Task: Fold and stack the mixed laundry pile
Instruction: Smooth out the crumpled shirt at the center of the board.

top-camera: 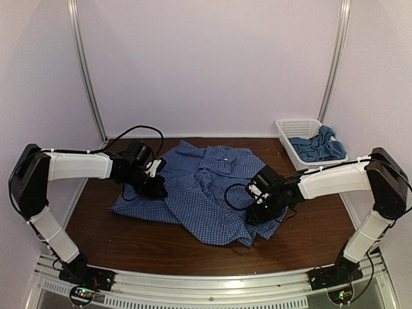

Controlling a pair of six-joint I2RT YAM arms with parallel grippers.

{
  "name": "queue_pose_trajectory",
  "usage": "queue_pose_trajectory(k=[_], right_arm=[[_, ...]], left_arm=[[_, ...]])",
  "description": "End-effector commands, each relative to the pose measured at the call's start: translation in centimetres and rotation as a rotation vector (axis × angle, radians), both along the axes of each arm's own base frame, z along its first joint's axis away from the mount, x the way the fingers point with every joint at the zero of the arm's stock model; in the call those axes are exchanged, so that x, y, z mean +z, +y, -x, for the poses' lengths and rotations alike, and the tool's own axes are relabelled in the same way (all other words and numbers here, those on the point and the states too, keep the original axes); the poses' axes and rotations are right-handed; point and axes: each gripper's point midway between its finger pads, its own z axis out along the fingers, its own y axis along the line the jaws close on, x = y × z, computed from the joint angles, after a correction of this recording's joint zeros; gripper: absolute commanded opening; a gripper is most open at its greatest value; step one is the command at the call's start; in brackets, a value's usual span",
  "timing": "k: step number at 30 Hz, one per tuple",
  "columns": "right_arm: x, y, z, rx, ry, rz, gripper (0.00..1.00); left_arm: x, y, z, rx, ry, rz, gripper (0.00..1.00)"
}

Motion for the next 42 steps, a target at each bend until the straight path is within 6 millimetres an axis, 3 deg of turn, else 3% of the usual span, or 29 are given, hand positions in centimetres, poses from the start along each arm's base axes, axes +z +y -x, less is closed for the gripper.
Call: queue_pose_trajectory(k=[1,6,12,14,20,23,26,28,31,33,37,42], right_arm=[[-1.7,-3.4,-0.3,-0.037,0.017,0.086,0.61],[-1.8,-5.6,-0.9,-0.066,0.019,0.125,0.61],[-1.4,-8.4,-1.5,-0.121,0.018,0.153,0.61],[-1.2,-9.0,-1.8,-0.145,0.016,0.145,0.61],[-0.7,-9.3,-3.0,-0.155,0.002,0.167,0.61],[-0.8,-9.2,-3.5,-0.152,0.003,0.176,0.61],[-0.5,-9.2,-4.1,-0.156,-0.009,0.178,0.61],[-0.2,-9.3,-4.5,-0.164,-0.016,0.176,0.61],[0.0,-9.5,-5.2,-0.176,-0.027,0.171,0.61],[0.0,-9.5,-5.6,-0.183,-0.033,0.174,0.61],[0.5,-8.9,-7.1,-0.185,-0.055,0.162,0.61],[-0.1,-7.9,-8.6,-0.165,-0.052,0.158,0.61]], left_arm=[[5.8,1.1,0.7,-0.007,-0.122,0.022,0.00],[8.6,3.6,3.5,-0.015,-0.146,-0.019,0.00],[9.5,3.4,8.5,-0.190,-0.094,0.030,0.00],[9.9,1.8,11.1,-0.312,-0.086,0.088,0.00],[10.5,-6.1,20.6,-0.716,-0.080,0.165,0.00],[10.2,-9.4,22.8,-0.824,-0.076,0.182,0.00],[10.4,-11.2,21.3,-0.808,-0.122,0.179,0.04],[11.8,-11.4,18.7,-0.750,-0.196,0.181,0.35],[14.6,-9.8,12.0,-0.560,-0.291,0.223,0.51],[15.1,-7.3,6.9,-0.398,-0.325,0.212,0.53],[12.6,-2.1,-0.9,-0.137,-0.320,0.058,0.55],[6.0,1.8,-6.1,0.025,-0.208,-0.101,0.54]])
